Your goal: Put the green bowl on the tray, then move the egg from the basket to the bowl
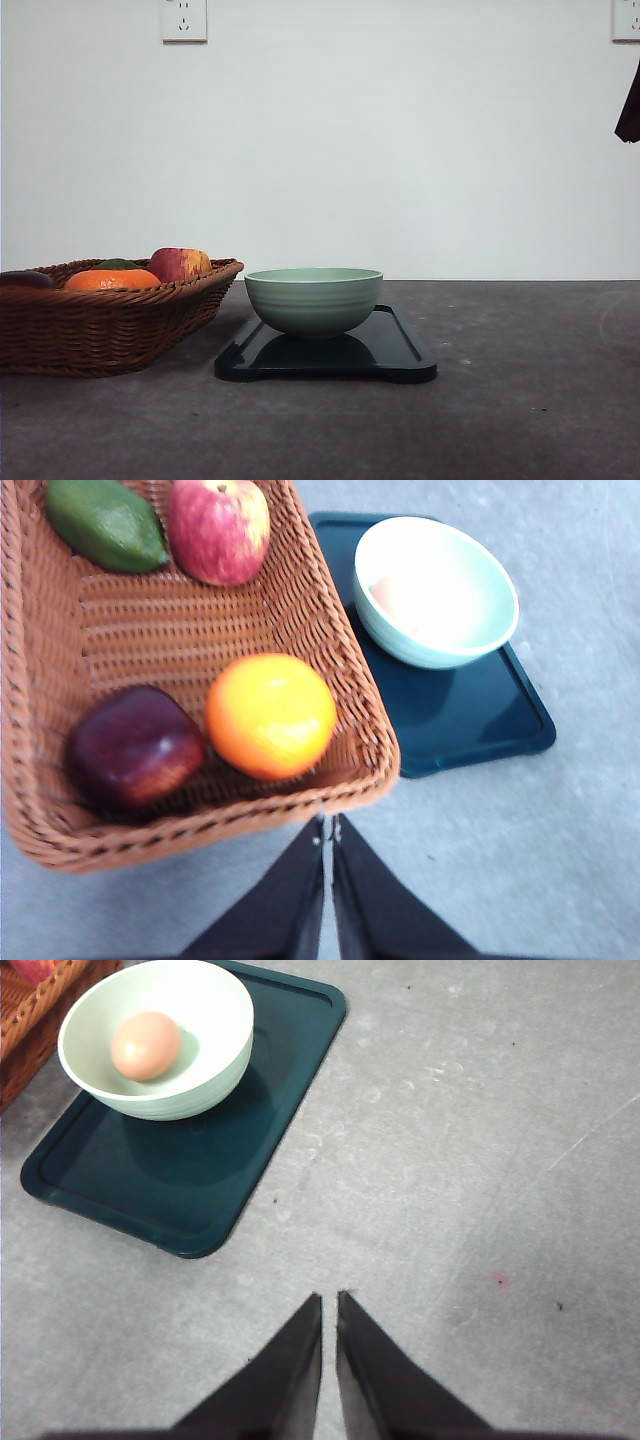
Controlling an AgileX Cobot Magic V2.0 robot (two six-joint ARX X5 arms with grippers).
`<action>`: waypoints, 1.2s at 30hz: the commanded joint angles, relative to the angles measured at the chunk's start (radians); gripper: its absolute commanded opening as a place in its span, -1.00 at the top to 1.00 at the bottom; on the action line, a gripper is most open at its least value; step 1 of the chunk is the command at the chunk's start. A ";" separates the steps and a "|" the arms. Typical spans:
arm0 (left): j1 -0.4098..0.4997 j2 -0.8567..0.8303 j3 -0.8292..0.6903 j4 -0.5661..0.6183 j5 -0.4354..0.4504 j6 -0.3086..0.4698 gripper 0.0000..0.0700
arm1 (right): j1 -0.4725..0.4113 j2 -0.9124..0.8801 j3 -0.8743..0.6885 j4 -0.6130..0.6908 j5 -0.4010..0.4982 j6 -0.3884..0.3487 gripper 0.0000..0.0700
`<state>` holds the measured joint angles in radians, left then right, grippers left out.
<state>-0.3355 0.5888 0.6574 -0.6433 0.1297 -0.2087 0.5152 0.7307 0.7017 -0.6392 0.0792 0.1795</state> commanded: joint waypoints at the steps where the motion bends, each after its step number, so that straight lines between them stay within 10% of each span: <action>1: 0.010 -0.034 -0.014 0.027 0.000 0.046 1.00 | 0.006 0.004 0.005 0.010 0.001 -0.004 0.95; 10: 0.204 -0.303 -0.323 0.326 0.000 0.120 1.00 | 0.006 0.004 0.005 0.011 0.001 -0.004 0.95; 36: 0.295 -0.586 -0.644 0.463 -0.003 0.177 1.00 | 0.006 0.004 0.006 0.014 0.000 -0.005 0.95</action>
<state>-0.0414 0.0054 0.0326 -0.1741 0.1268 -0.0406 0.5152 0.7300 0.7017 -0.6380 0.0792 0.1795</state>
